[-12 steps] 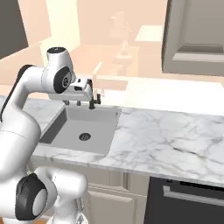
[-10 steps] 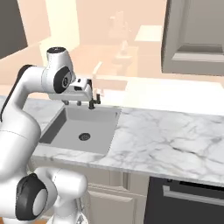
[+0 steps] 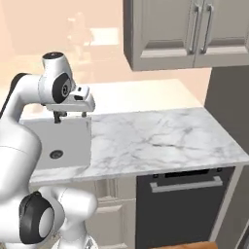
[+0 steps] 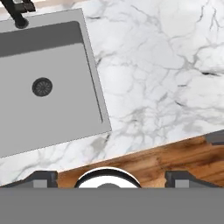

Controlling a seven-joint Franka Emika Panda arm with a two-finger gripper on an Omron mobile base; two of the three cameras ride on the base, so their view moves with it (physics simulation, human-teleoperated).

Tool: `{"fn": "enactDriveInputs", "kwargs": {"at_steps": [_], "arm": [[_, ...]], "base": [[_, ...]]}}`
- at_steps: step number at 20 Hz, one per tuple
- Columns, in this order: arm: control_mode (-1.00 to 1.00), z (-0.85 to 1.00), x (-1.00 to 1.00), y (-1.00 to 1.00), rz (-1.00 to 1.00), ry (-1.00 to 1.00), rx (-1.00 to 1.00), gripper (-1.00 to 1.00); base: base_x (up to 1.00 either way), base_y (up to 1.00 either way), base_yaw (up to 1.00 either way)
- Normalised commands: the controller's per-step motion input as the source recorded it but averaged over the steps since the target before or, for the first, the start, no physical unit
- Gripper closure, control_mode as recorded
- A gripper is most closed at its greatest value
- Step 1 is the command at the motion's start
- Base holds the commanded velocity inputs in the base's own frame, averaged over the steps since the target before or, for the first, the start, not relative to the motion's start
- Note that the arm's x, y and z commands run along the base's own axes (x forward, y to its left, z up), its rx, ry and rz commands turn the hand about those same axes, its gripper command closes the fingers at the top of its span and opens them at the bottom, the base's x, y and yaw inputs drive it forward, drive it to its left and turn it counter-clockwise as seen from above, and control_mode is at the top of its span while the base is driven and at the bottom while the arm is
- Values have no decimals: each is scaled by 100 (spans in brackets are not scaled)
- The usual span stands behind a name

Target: Open the dishwasher door and pull out the top rack.

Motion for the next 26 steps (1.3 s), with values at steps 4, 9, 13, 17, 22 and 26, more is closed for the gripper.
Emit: {"fn": "enactDriveInputs", "kwargs": {"at_steps": [4,9,13,17,22,26], "arm": [[100,0,0,0,0,0,0,-100],[100,0,0,0,0,0,0,-100],[100,0,0,0,0,0,0,-100],[100,0,0,0,0,0,0,-100],[100,0,0,0,0,0,0,-100],[100,0,0,0,0,0,0,-100]], "base": [[-11,0,-72],[-10,0,-64],[-4,0,-58],[-1,4,-51],[0,26,-35],[0,49,-16]]}}
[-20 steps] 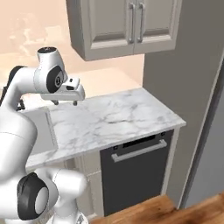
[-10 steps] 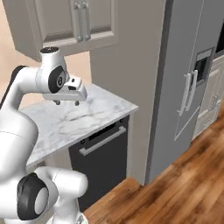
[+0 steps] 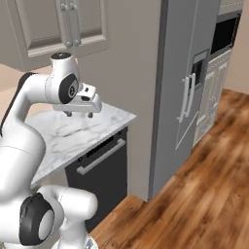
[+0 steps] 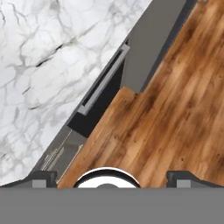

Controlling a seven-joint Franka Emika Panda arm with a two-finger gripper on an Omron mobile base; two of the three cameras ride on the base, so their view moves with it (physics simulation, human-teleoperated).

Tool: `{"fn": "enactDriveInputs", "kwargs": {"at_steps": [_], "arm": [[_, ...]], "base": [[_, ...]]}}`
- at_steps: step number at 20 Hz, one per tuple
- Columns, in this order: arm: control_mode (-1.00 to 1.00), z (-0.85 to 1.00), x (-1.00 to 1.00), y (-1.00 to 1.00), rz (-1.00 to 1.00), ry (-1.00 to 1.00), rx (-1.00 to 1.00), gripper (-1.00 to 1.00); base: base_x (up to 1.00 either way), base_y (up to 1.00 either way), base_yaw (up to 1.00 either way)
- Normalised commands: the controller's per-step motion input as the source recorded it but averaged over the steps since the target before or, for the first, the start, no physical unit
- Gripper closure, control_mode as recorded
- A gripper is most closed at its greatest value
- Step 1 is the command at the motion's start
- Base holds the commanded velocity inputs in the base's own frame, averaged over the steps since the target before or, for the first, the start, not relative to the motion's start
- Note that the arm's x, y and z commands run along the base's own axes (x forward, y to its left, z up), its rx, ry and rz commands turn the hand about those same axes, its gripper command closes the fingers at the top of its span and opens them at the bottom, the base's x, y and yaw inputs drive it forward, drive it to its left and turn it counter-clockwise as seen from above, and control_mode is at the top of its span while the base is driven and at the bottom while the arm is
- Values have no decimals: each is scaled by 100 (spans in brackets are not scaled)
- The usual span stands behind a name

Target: Open the dishwasher door and pull out the top rack.

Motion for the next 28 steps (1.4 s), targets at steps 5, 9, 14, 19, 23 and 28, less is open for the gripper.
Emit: {"fn": "enactDriveInputs", "kwargs": {"at_steps": [5,9,14,19,23,28], "arm": [[100,0,0,0,0,0,0,-100],[100,0,0,0,0,0,0,-100],[-100,-13,-38,-1,-7,0,5,-100],[-100,-20,-38,-36,-14,0,18,-100],[-100,-24,-18,-57,-4,0,29,-100],[-100,-30,0,-56,0,0,28,-100]], "base": [[-7,47,-12],[-31,36,-9],[-8,4,-2],[0,0,0],[0,0,0],[0,0,0]]}}
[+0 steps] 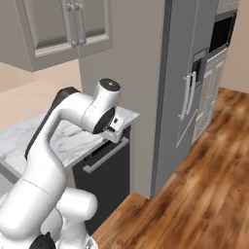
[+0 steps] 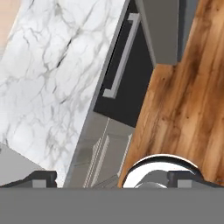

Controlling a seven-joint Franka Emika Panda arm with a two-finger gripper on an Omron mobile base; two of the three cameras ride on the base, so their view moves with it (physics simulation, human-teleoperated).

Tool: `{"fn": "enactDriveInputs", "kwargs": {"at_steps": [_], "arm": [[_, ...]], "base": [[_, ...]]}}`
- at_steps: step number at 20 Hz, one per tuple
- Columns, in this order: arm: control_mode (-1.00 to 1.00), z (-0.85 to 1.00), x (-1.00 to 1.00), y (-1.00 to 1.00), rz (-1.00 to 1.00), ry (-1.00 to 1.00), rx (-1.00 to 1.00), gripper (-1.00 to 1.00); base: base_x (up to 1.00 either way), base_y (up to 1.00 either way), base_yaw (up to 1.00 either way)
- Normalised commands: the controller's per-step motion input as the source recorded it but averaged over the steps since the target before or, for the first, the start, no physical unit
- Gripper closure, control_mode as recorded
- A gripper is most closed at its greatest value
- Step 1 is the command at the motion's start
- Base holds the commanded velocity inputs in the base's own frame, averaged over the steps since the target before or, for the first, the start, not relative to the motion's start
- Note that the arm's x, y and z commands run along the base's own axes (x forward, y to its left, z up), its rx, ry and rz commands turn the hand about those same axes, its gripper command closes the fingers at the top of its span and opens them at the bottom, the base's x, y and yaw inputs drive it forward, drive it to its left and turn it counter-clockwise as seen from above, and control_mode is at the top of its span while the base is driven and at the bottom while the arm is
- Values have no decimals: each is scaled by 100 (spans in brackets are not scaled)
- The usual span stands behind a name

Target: Open the dishwasher door and pull out the top rack.

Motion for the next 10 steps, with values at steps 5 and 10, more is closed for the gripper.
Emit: {"fn": "enactDriveInputs", "kwargs": {"at_steps": [5,10], "arm": [[-100,-47,1,-39,0,0,25,-100],[-100,-56,7,-11,0,1,22,-100]], "base": [[0,0,0],[0,0,0]]}}
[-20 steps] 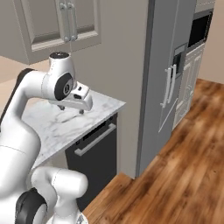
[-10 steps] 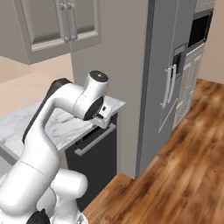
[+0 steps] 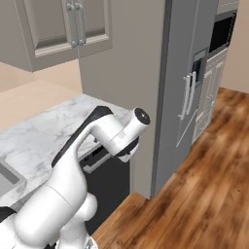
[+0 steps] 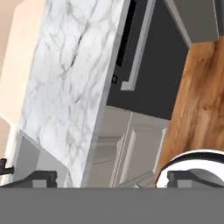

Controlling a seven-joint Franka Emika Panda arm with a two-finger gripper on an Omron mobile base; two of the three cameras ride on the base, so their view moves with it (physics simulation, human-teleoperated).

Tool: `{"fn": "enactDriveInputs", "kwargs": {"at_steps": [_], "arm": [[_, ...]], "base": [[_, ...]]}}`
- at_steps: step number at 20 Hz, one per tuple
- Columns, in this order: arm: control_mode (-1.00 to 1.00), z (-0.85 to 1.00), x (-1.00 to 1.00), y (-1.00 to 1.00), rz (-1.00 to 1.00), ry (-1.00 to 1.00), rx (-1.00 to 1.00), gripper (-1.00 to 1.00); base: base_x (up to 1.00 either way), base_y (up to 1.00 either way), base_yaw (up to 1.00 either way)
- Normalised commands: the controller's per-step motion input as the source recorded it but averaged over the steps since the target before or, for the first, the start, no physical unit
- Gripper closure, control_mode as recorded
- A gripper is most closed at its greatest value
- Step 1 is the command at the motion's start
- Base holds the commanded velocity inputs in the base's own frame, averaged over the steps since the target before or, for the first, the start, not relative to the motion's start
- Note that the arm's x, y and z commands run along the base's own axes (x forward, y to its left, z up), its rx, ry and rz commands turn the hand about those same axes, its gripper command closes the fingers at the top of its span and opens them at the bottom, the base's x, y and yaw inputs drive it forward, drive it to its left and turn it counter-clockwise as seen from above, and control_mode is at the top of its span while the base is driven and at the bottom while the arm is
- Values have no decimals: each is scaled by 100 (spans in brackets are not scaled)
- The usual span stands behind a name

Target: Open the dishwasher door and pull out the top rack.

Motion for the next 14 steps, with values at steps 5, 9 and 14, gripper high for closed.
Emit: {"fn": "enactDriveInputs", "kwargs": {"at_steps": [5,9,14], "arm": [[-100,-57,26,0,0,7,21,-100],[-100,-55,46,0,0,14,24,-100],[-100,-47,53,0,0,14,26,-100]], "base": [[0,0,0],[0,0,0],[0,0,0]]}}
